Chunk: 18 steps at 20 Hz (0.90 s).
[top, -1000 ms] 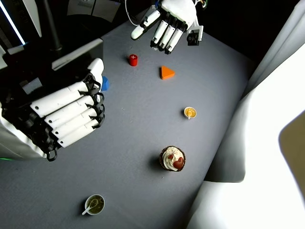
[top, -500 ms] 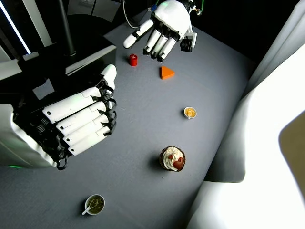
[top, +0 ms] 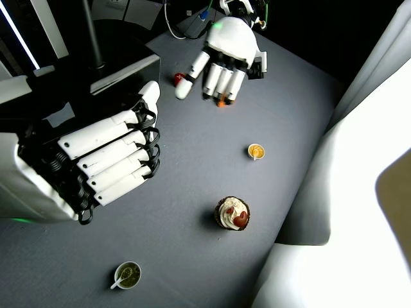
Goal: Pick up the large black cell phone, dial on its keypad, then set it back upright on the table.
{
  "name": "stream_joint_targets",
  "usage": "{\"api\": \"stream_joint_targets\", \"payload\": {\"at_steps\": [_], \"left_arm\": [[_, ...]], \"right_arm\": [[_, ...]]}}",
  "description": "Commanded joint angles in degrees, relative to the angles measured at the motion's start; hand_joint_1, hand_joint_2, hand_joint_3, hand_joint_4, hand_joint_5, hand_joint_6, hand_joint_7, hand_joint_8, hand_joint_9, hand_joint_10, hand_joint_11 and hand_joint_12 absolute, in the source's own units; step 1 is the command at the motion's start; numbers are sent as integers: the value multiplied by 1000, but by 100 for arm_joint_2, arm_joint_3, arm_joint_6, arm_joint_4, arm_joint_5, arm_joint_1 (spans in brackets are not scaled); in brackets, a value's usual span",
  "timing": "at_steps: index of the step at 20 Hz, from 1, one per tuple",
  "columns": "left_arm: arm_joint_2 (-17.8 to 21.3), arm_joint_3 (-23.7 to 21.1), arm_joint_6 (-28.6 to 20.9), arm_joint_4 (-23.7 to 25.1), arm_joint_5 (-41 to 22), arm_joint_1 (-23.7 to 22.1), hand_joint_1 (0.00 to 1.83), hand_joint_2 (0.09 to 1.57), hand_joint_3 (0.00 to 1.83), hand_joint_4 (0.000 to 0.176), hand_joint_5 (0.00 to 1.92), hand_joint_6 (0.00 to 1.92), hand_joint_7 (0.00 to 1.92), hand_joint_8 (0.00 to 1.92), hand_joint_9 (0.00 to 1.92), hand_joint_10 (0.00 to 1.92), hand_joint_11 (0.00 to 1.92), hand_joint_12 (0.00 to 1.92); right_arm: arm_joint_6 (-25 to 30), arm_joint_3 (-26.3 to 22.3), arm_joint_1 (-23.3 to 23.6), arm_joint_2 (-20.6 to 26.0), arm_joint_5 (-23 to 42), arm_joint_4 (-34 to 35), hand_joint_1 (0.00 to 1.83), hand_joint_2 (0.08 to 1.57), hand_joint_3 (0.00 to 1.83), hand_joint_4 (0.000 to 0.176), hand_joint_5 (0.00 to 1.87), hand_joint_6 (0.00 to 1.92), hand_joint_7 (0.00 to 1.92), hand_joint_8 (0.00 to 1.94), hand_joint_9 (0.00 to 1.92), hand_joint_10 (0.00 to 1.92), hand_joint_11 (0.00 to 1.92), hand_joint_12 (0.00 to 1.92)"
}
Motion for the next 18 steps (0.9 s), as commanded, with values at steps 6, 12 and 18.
{"api": "stream_joint_targets", "payload": {"at_steps": [6,12,18], "left_arm": [[-254,-23,234,-705,-159,-274,1298,1304,7,175,53,1,615,1645,702,1921,429,1921],[-342,-78,279,-1168,77,-416,1300,1301,4,176,64,2,622,1638,708,1921,374,1921],[-357,-194,126,-1245,160,-442,1297,1308,6,176,56,2,610,1654,674,1921,418,1921]], "right_arm": [[119,57,142,32,845,167,1484,1128,0,0,981,780,863,1108,848,1220,798,1641],[87,69,146,30,841,161,1484,1128,1,0,957,852,865,1078,867,1192,790,1646],[-25,229,93,-6,795,164,1484,1126,1,0,961,847,871,1058,865,1205,798,1634]]}}
